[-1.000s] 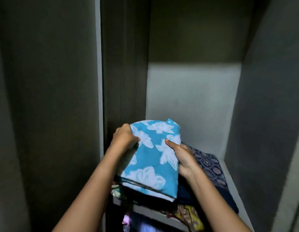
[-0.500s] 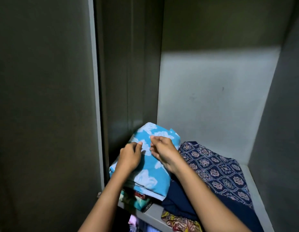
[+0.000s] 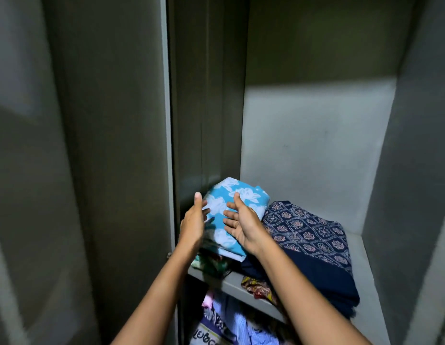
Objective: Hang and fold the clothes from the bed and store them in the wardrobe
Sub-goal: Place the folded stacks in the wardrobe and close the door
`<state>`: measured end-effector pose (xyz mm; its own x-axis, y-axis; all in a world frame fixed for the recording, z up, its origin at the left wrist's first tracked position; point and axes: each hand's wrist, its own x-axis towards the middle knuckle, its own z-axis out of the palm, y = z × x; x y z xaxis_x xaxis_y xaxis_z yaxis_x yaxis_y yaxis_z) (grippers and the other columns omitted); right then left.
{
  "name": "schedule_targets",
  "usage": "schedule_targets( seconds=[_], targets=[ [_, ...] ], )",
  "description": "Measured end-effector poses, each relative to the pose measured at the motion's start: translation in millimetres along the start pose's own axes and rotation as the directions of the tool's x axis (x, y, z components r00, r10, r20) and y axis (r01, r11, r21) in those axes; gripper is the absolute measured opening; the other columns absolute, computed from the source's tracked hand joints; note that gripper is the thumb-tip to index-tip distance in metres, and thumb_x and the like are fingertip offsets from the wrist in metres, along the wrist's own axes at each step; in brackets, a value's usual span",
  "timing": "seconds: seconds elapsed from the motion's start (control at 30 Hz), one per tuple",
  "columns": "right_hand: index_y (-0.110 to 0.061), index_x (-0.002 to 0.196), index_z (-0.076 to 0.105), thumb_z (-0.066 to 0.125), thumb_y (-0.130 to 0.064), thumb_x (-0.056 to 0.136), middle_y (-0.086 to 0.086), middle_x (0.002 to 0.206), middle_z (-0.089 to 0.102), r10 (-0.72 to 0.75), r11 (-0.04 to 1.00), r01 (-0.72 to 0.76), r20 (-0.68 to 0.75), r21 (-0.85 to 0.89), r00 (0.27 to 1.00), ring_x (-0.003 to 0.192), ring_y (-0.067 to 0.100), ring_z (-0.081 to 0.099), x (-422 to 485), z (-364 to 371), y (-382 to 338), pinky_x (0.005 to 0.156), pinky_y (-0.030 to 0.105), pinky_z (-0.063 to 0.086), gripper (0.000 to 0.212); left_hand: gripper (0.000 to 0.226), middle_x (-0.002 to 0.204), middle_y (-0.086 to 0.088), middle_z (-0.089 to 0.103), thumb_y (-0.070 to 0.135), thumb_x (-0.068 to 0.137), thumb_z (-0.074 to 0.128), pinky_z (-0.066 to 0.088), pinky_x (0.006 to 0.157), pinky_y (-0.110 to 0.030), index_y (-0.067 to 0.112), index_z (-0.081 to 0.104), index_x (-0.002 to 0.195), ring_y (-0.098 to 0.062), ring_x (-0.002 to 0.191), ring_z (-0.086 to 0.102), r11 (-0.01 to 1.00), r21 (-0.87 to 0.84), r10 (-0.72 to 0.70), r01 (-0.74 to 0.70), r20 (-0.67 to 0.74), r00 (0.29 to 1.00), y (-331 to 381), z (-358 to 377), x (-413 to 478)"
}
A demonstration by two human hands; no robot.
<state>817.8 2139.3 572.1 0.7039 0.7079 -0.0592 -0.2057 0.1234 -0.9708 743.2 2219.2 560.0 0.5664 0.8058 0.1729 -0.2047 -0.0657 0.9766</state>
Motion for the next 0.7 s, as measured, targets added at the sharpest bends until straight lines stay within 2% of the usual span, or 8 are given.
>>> schedule_targets(
  seconds=[0.07, 0.2, 0.3, 0.37, 0.43, 0.5, 0.6, 0.7],
  targets=[
    [-0.008, 0.136, 0.042, 0.033, -0.049, 0.098, 0.018, 0.141, 0.042, -0.01, 1.0, 0.01, -0.001, 0.02, 1.0, 0.128, 0.03, 0.043, -25.2, 2.7, 3.2, 0.106, 0.039, 0.035, 0.057, 0.054, 0.111, -0.01, 0.061, 0.048, 0.098, 0.029, 0.042, 0.092, -0.029, 0.009, 0.058, 0.12, -0.019, 0.101, 0.057, 0.999, -0.027, 0.024, -0.024, 0.028, 0.999, 7.0, -11.0, -26.4],
    [-0.004, 0.135, 0.044, 0.033, -0.046, 0.098, 0.019, 0.139, 0.045, -0.031, 0.997, 0.031, -0.003, 0.074, 1.0, 0.1, 0.023, 0.054, -84.4, 11.2, 13.7, 0.087, 0.034, 0.043, 0.057, 0.052, 0.103, -0.004, 0.069, 0.07, 0.079, 0.042, 0.042, 0.103, -0.044, 0.027, 0.069, 0.086, -0.023, 0.103, 0.063, 0.999, -0.037, 0.039, -0.039, -0.008, 0.999, 8.4, -39.8, -79.9],
    [-0.005, 0.133, 0.046, 0.031, -0.045, 0.099, 0.018, 0.138, 0.046, -0.022, 0.995, 0.021, 0.011, 0.094, 1.0, 0.123, 0.03, 0.047, -131.9, 17.4, 29.7, 0.103, 0.04, 0.036, 0.054, 0.053, 0.102, -0.002, 0.068, 0.072, 0.077, 0.04, 0.04, 0.105, -0.046, 0.029, 0.071, 0.08, -0.024, 0.109, 0.061, 0.999, -0.014, 0.049, -0.05, -0.026, 0.998, 9.0, -61.7, -122.8],
    [-0.006, 0.132, 0.046, 0.03, -0.044, 0.099, 0.016, 0.137, 0.048, -0.02, 0.995, 0.018, 0.018, 0.098, 1.0, 0.123, 0.029, 0.047, -165.7, 22.1, 39.6, 0.097, 0.038, 0.039, 0.053, 0.055, 0.1, -0.001, 0.069, 0.076, 0.068, 0.04, 0.039, 0.106, -0.045, 0.033, 0.073, 0.075, -0.023, 0.109, 0.061, 0.998, -0.021, 0.065, -0.066, -0.056, 0.996, 9.2, -75.8, -154.2],
    [-0.006, 0.133, 0.046, 0.03, -0.044, 0.099, 0.015, 0.137, 0.048, -0.008, 0.996, 0.006, 0.029, 0.09, 1.0, 0.122, 0.03, 0.047, -195.6, 28.1, 50.0, 0.095, 0.037, 0.039, 0.053, 0.051, 0.099, 0.0, 0.068, 0.071, 0.07, 0.04, 0.038, 0.106, -0.044, 0.031, 0.069, 0.081, -0.021, 0.107, 0.061, 0.996, -0.01, 0.089, -0.09, -0.092, 0.992, 13.2, -90.1, -187.7],
    [-0.007, 0.135, 0.045, 0.028, -0.045, 0.099, 0.017, 0.139, 0.046, 0.012, 0.997, -0.016, 0.059, 0.079, 0.998, 0.127, 0.032, 0.043, -221.8, 35.2, 58.5, 0.101, 0.04, 0.035, 0.055, 0.057, 0.108, -0.004, 0.067, 0.072, 0.073, 0.039, 0.037, 0.107, -0.043, 0.029, 0.069, 0.094, -0.021, 0.11, 0.059, 0.993, 0.034, 0.113, -0.11, -0.121, 0.986, 20.9, -104.5, -220.3],
    [-0.006, 0.136, 0.044, 0.029, -0.045, 0.099, 0.017, 0.14, 0.044, 0.028, 0.997, -0.038, 0.14, 0.074, 0.99, 0.13, 0.032, 0.042, -251.5, 52.6, 66.7, 0.103, 0.042, 0.034, 0.056, 0.053, 0.122, -0.007, 0.061, 0.055, 0.094, 0.033, 0.035, 0.109, -0.041, 0.019, 0.062, 0.119, -0.018, 0.116, 0.055, 0.978, 0.125, 0.188, -0.168, -0.175, 0.967, 32.5, -130.8, -265.5],
    [-0.004, 0.133, 0.046, 0.03, -0.044, 0.099, 0.018, 0.139, 0.046, 0.037, 0.995, -0.057, 0.237, 0.079, 0.971, 0.128, 0.033, 0.043, -277.4, 75.2, 71.4, 0.101, 0.044, 0.036, 0.055, 0.048, 0.119, -0.004, 0.062, 0.047, 0.098, 0.031, 0.036, 0.107, -0.042, 0.017, 0.061, 0.121, -0.018, 0.115, 0.055, 0.959, 0.204, 0.256, -0.199, -0.317, 0.913, 45.2, -162.0, -302.3]
  ],
)
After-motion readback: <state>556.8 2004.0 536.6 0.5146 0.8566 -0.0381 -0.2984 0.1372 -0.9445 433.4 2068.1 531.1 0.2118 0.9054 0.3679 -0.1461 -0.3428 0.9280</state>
